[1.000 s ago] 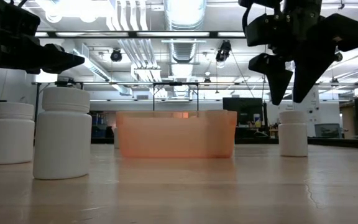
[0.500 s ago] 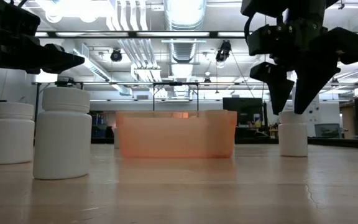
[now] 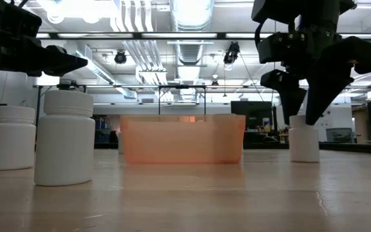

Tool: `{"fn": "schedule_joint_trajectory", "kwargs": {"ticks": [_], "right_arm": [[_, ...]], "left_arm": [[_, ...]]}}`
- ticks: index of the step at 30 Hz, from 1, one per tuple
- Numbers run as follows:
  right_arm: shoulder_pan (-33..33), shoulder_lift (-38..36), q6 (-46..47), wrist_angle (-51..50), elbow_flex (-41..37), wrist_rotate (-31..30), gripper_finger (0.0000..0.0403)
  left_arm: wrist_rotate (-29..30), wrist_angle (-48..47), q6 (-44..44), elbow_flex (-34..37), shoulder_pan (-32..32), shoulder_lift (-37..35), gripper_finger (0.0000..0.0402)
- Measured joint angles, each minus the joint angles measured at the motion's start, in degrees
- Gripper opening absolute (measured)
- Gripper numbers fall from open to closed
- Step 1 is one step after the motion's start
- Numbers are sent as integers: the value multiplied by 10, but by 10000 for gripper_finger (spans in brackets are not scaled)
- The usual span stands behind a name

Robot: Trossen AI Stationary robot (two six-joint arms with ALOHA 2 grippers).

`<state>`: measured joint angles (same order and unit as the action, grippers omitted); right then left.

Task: Pick and place pill bottles into a basket
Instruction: Put the white medicine bottle into the orange bin

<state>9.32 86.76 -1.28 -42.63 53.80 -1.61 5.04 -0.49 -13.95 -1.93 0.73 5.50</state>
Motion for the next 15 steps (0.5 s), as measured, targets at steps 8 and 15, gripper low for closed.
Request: {"fn": "schedule_joint_trajectory", "kwargs": {"ticks": [8,15], "right_arm": [[-3,0,0,-2,0,2,141],[-11,1,-7,-6,11,1,141]], "left_arm": [[0,0,0,0,0,0,218],[0,0,0,0,0,0,218]]}}
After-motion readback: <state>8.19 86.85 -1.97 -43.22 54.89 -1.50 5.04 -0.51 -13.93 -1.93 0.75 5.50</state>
